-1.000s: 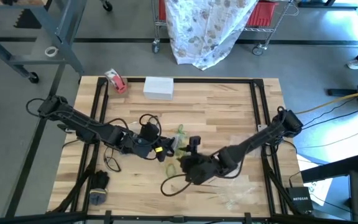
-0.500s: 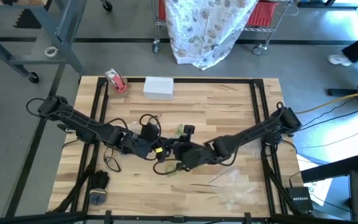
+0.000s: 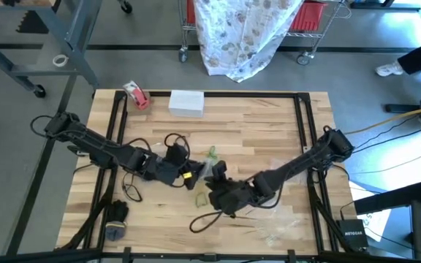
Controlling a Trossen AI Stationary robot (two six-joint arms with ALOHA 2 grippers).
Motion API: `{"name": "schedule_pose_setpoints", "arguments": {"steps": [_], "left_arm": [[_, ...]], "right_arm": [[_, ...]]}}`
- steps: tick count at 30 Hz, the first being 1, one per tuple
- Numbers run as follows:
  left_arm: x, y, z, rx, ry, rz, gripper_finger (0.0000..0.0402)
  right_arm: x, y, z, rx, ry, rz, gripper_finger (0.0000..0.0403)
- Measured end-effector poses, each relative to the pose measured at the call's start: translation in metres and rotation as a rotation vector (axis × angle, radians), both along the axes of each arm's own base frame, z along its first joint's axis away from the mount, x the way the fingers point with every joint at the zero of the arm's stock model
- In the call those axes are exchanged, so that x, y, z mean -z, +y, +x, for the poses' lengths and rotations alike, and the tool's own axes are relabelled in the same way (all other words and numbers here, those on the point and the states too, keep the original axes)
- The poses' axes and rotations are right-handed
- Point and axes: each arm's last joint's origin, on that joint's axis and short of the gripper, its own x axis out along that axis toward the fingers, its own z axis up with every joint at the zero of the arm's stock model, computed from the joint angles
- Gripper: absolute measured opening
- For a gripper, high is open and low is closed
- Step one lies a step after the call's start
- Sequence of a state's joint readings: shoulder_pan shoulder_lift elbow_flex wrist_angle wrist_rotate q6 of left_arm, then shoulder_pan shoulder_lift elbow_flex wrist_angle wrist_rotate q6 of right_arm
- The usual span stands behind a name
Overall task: Sort rubber bands
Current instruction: Put the black rubber band into the transparent zip bag
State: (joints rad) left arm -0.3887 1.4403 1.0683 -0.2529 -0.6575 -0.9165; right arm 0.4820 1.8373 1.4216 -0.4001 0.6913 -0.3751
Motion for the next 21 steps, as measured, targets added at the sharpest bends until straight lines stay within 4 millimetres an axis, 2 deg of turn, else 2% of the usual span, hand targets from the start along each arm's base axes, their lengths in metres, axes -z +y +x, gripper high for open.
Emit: {"name": "schedule_pose_setpoints", "arguments": {"steps": [10, 15, 17, 21], "left_arm": [[0.0, 0.0, 0.0, 0.001, -0.004, -0.006, 0.0001], [0.0, -0.001, 0.0, 0.003, -0.005, -0.007, 0.0001], [0.0, -0.001, 0.0, 0.005, 0.002, 0.001, 0.0001], [0.001, -0.001, -0.001, 0.009, 0.013, 0.01, 0.0001]], "right_arm": [[0.0, -0.021, 0.009, 0.043, 0.008, -0.02, 0.0097], [0.011, -0.032, 0.013, 0.012, 0.097, 0.026, 0.0092], [0.012, -0.031, 0.015, 0.024, 0.08, 0.029, 0.0074], [0.007, -0.025, 0.014, 0.022, 0.06, 0.074, 0.001]]}}
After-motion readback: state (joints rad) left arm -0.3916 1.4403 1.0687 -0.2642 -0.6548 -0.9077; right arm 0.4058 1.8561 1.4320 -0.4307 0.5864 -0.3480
